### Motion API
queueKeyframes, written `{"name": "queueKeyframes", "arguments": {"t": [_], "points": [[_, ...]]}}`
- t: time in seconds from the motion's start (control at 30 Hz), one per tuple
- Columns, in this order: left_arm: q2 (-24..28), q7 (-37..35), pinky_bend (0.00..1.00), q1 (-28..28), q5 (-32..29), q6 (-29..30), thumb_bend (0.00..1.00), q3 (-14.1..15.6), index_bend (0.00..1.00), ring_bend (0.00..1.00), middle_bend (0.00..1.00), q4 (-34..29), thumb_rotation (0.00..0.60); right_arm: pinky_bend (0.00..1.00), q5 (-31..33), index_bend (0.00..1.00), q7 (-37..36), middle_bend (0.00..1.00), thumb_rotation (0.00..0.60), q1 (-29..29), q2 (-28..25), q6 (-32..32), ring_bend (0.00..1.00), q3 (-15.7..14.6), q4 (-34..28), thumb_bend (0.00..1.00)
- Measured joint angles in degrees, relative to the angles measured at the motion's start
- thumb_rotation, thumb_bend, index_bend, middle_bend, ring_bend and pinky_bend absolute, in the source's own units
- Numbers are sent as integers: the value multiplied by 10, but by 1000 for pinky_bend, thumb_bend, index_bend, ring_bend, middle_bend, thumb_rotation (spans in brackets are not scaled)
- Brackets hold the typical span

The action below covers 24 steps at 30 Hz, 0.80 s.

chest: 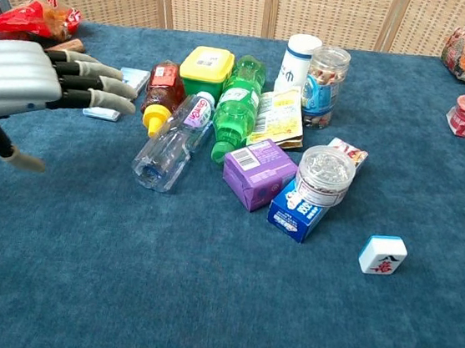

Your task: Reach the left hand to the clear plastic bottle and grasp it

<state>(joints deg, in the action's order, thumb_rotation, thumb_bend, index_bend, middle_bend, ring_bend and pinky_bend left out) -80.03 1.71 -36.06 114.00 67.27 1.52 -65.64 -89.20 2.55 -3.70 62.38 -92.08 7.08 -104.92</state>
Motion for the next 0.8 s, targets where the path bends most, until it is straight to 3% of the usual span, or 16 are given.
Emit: {"name": "queueKeyframes", "arguments": {"t": [0.67,0.8], "points": [[-78,15,160,-110,-26,-76,0,2,105,0,0,52,600,0,5,0,-27,0,600,4,-12,-6,0,6,-4,0],[-83,19,223,-136,-22,-96,1,10,186,12,5,47,600,0,4,0,-30,0,600,5,-14,-8,0,7,-5,0]]}}
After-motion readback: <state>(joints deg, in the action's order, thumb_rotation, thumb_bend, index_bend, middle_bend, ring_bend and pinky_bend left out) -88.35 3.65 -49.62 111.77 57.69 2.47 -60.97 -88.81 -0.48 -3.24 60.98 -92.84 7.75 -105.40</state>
